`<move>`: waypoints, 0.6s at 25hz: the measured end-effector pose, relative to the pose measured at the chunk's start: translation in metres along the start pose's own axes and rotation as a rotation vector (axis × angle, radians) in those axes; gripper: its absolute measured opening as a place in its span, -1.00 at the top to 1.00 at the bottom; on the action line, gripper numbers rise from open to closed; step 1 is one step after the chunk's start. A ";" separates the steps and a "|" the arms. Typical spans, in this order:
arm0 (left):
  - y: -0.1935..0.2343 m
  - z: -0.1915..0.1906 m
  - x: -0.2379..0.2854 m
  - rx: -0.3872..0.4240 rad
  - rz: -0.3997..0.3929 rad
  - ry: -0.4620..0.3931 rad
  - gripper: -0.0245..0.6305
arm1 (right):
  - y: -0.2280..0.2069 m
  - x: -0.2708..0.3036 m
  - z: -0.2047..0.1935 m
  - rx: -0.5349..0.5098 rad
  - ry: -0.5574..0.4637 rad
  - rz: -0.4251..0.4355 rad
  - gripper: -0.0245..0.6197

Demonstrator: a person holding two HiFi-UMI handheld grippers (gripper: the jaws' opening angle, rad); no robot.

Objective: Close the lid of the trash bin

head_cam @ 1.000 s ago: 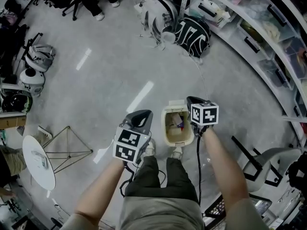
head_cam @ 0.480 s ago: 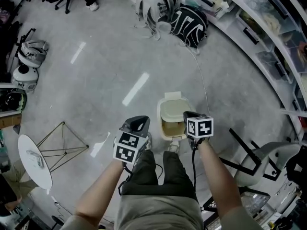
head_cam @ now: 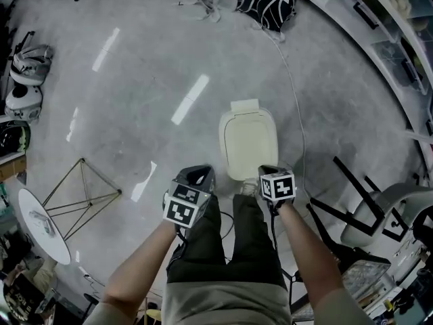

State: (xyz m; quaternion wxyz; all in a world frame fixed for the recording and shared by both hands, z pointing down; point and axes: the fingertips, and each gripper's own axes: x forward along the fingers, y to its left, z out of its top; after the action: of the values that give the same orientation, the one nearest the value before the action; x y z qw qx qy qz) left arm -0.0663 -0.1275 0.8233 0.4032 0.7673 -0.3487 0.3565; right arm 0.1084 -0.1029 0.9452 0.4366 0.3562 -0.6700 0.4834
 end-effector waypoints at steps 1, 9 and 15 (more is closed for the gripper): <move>-0.001 -0.010 0.009 0.004 -0.005 0.023 0.92 | -0.005 0.011 -0.005 0.009 0.005 -0.005 0.91; -0.007 -0.040 0.033 -0.001 -0.013 0.078 0.92 | -0.016 0.040 -0.024 -0.016 0.056 -0.026 0.91; -0.016 0.005 -0.004 0.029 0.001 0.009 0.92 | 0.005 -0.031 0.010 0.017 -0.058 0.028 0.91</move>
State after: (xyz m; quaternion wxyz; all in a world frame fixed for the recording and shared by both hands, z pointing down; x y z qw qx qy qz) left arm -0.0539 -0.1242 0.8114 0.3935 0.7712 -0.3421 0.3651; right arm 0.1128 -0.1094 0.9127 0.4069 0.3643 -0.6833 0.4845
